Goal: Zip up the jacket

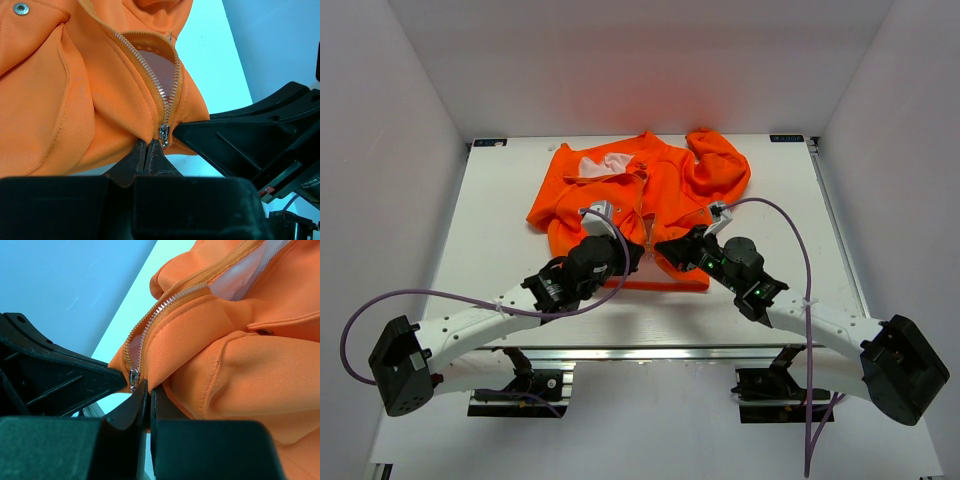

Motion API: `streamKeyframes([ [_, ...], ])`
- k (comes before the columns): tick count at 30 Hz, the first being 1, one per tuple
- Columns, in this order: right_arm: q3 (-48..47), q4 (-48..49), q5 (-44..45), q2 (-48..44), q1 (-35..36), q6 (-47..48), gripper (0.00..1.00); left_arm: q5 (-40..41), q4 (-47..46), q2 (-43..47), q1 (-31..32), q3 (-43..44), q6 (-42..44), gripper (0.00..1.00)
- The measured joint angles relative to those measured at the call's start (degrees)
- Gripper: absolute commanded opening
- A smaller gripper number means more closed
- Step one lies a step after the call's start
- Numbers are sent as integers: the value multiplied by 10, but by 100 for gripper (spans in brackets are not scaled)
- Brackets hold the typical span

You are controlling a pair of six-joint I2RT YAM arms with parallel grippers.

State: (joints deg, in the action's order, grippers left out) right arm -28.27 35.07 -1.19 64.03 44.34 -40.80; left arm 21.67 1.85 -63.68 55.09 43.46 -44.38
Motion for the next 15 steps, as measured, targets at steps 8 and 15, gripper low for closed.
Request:
streamKeyframes([
  [8,-1,2,0,0,0,0,0,-24,12,4,-3,-1,7,0],
  [15,-6,-6,7,1,0,1,0,-52,12,9,-6,-6,23,0],
])
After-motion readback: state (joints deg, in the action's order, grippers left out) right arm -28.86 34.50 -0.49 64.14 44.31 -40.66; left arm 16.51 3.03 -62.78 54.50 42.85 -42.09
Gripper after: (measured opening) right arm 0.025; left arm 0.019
